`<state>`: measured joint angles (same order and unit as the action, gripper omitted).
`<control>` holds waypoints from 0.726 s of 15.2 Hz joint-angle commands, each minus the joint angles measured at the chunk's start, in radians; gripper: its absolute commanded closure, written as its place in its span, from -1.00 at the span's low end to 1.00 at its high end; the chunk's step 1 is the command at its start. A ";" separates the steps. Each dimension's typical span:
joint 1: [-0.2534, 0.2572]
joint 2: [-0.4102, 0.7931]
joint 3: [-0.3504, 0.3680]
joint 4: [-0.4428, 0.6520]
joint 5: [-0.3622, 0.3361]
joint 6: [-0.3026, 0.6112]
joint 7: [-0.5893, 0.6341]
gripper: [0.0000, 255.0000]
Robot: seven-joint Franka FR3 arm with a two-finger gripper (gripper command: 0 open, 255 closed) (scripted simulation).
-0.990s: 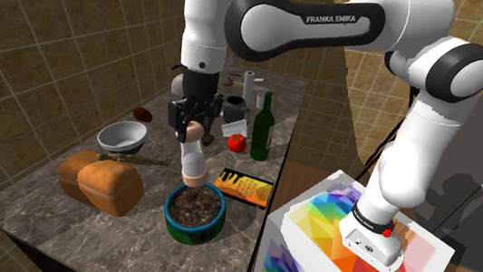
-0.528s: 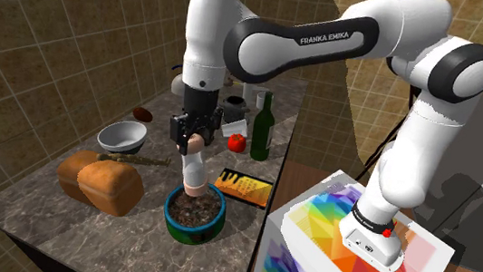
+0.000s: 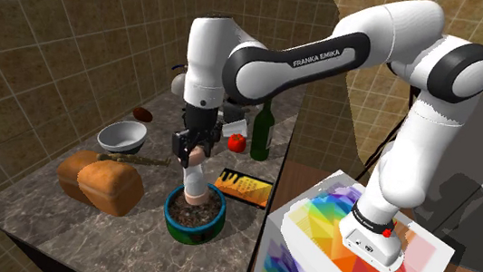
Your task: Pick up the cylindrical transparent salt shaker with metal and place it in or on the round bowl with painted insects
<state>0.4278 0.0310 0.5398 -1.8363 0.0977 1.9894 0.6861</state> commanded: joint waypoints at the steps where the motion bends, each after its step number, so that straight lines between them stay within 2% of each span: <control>1: 0.000 0.005 0.000 -0.022 -0.002 0.028 -0.002 1.00; 4: 0.001 0.012 0.000 -0.052 -0.004 0.063 -0.003 1.00; 11: 0.001 0.012 0.000 -0.052 -0.004 0.063 -0.003 1.00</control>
<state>0.4288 0.0429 0.5402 -1.8887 0.0937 2.0525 0.6827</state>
